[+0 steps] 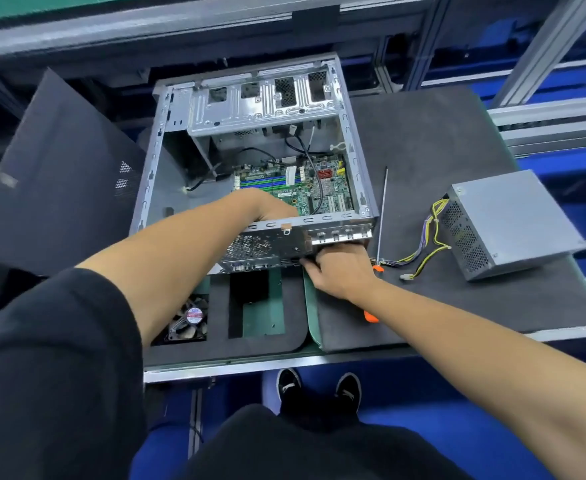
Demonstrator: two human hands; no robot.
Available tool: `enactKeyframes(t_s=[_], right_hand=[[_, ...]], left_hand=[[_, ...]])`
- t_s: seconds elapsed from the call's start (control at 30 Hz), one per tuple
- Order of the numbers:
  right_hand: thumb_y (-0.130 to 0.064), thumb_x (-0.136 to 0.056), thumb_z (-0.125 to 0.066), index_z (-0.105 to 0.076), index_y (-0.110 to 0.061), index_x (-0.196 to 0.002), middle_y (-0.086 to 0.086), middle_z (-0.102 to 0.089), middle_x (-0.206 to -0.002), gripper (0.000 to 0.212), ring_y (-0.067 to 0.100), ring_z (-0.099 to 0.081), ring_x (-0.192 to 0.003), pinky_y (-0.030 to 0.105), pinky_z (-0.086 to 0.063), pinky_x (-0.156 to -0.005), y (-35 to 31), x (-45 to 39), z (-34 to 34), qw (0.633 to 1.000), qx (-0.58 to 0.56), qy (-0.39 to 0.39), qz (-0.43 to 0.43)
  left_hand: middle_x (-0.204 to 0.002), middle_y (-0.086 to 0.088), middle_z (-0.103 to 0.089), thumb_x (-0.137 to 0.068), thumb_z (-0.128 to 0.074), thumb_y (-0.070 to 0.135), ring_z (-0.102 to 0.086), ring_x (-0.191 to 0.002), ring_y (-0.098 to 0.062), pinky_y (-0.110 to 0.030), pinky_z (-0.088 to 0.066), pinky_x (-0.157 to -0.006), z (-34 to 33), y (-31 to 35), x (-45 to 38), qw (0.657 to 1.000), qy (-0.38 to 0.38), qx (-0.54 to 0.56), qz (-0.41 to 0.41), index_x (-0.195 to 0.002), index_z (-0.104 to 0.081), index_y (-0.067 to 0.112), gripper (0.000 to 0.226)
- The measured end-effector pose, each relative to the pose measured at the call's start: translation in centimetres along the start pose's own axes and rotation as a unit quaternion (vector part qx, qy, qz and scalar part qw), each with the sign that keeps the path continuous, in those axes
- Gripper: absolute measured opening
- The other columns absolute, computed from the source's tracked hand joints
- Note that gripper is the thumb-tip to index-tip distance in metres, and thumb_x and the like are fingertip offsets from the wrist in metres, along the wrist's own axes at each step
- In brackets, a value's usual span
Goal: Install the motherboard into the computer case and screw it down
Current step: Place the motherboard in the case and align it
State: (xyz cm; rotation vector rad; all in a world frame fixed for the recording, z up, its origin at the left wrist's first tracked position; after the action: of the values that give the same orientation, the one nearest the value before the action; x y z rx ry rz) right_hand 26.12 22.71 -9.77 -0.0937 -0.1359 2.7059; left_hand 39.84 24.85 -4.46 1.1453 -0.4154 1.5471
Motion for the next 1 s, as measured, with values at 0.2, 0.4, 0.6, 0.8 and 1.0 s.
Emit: enactKeyframes(t_s=[0.2, 0.4, 0.6, 0.8, 1.0], right_hand=[[-0.054, -0.093, -0.040, -0.075, -0.014, -0.090, 0.004, -0.072, -0.092, 0.053, 0.027, -0.065, -0.094, 0.029, -0.045, -0.075, 1.4, -0.4, -0.5, 1.000, -0.019, -0.006, -0.008], [-0.048, -0.095, -0.043, -0.074, -0.014, -0.083, 0.007, -0.071, -0.086, 0.047, 0.030, -0.064, -0.089, 0.030, -0.046, -0.077, 1.4, -0.2, 0.6, 0.996, -0.081, -0.032, -0.010], [-0.016, -0.072, -0.067, -0.051, -0.013, -0.056, 0.003, -0.053, -0.050, 0.024, 0.027, -0.051, -0.045, 0.023, -0.029, -0.042, -4.7, 3.3, 7.3, 0.935, -0.140, 0.018, 0.324], [-0.012, -0.069, -0.056, -0.050, -0.010, -0.053, 0.000, -0.042, -0.046, 0.018, 0.018, -0.030, -0.046, 0.025, -0.025, -0.045, -5.8, -3.9, 15.0, 0.909, -0.262, 0.173, 0.274], [-0.001, -0.083, -0.052, -0.069, -0.005, -0.080, 0.009, -0.069, -0.074, 0.018, 0.012, -0.062, -0.054, 0.025, -0.051, -0.052, -1.8, -13.8, 11.2, 0.950, -0.185, -0.239, 0.080]], left_hand=[[-0.082, 0.001, -0.063, -0.092, -0.057, 0.011, -0.057, -0.064, -0.010, -0.019, -0.048, -0.061, 0.5, 0.3, -1.0, 1.000, 0.004, 0.025, -0.013, -0.089, -0.061, 0.014, 0.006], [-0.104, -0.002, -0.062, -0.093, -0.057, 0.013, -0.061, -0.082, -0.015, -0.026, -0.051, -0.073, 0.3, -0.5, -1.0, 0.996, 0.012, 0.089, -0.003, -0.104, -0.056, 0.019, 0.013], [-0.110, 0.000, -0.060, -0.093, -0.055, 0.012, -0.062, -0.082, -0.009, -0.019, -0.051, -0.066, 0.5, -0.6, -0.5, 0.987, 0.015, 0.163, 0.000, -0.121, -0.056, 0.009, 0.029], [-0.096, -0.004, -0.054, -0.096, -0.034, -0.008, -0.048, -0.092, -0.016, -0.029, -0.048, -0.084, 0.3, -3.2, 1.5, 0.955, 0.071, 0.288, 0.004, -0.115, -0.052, 0.000, 0.028], [-0.087, -0.002, -0.061, -0.093, -0.049, 0.001, -0.056, -0.077, -0.014, -0.021, -0.049, -0.060, 0.8, -6.4, 2.1, 0.948, 0.174, 0.266, -0.001, -0.102, -0.066, 0.007, 0.019]])
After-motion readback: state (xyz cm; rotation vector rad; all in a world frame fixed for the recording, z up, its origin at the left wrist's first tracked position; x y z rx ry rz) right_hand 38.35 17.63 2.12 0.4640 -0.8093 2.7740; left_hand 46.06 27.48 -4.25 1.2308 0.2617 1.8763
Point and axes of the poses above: each hand's wrist, its own x-axis away from the middle knuckle, its own z-axis out of the back of the hand, y = z × x, the point moved 4 cm from there along -x, towards the middle knuckle
